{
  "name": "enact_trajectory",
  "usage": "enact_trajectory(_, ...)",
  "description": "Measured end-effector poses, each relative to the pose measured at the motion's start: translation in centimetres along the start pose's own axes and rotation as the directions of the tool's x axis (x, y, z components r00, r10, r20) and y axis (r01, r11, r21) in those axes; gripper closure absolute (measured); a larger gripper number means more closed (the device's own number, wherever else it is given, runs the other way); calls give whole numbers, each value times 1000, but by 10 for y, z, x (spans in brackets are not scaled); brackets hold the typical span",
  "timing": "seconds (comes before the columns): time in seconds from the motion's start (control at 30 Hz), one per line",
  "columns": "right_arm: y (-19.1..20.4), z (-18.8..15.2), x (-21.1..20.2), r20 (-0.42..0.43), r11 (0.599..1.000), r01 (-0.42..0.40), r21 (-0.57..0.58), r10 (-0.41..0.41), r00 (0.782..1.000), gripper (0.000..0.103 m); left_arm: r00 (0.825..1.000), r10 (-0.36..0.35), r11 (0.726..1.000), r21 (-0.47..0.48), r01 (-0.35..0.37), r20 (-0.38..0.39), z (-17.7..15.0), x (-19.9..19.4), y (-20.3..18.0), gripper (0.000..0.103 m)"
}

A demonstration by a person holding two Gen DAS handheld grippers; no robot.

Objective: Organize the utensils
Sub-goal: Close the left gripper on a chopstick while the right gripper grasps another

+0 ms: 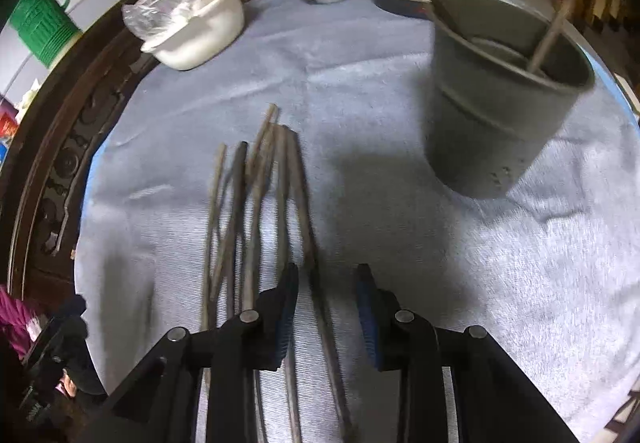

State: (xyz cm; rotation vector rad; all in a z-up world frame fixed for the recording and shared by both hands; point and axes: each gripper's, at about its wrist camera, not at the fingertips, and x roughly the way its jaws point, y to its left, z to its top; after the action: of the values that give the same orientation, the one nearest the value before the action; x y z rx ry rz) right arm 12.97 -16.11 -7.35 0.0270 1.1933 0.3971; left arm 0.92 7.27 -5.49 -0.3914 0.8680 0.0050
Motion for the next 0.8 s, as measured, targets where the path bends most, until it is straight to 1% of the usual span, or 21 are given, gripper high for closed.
enact_trajectory(0.07,-1,1,9,-24,1000,25,-8,-26,999,72,1000,0,1000,5,0,-5,1,2,-3,30)
enact_trajectory(0.1,-2,0,9,-17,999,32,-10,-32,999,75,1000,-3,1000,13,3,-8,1,3,-5,30)
enact_trajectory(0.17,-3,2,9,-30,1000,26,-9,-26,999,92,1000,4,1000,27,-3,-18,1,6,-8,30)
enact_trajectory(0.23,-5,0,7,-33,999,37,-14,-37,999,93,999,4,999,37,-2,-46,3,12,-11,30)
enact_trajectory(0.3,-10,-5,5,-34,999,33,-4,-33,999,94,997,-14,998,60,19,-79,8,21,-20,30)
enact_trajectory(0.37,-14,-9,3,-31,1000,25,8,-24,999,94,994,1,997,76,7,-109,14,31,-29,30)
enact_trajectory(0.43,-18,-11,2,-29,1000,16,19,-15,999,94,991,3,996,86,9,-135,25,43,-39,30)
enact_trajectory(0.47,-19,-11,1,-28,1000,10,22,-9,1000,94,988,12,997,71,-1,-153,35,52,-44,30)
enact_trajectory(0.6,-27,-17,-5,-28,999,-16,34,17,999,94,961,10,1000,-13,-14,-275,58,87,-53,31)
enact_trajectory(0.67,-29,-18,-7,-27,999,-30,34,31,999,93,949,15,999,-25,-25,-315,65,100,-57,32)
enact_trajectory(0.7,-30,-18,-7,-28,999,-35,34,36,999,93,944,25,999,-27,-36,-330,65,105,-59,35)
enact_trajectory(0.73,-33,-20,-9,-29,999,-38,33,39,999,93,936,37,998,-29,-50,-349,65,112,-60,40)
enact_trajectory(0.77,-34,-21,-10,-30,999,-42,29,43,999,93,929,37,998,-37,-55,-368,65,117,-60,42)
enact_trajectory(0.8,-36,-22,-11,-32,999,-46,27,47,998,93,922,29,997,-54,-54,-385,66,122,-59,48)
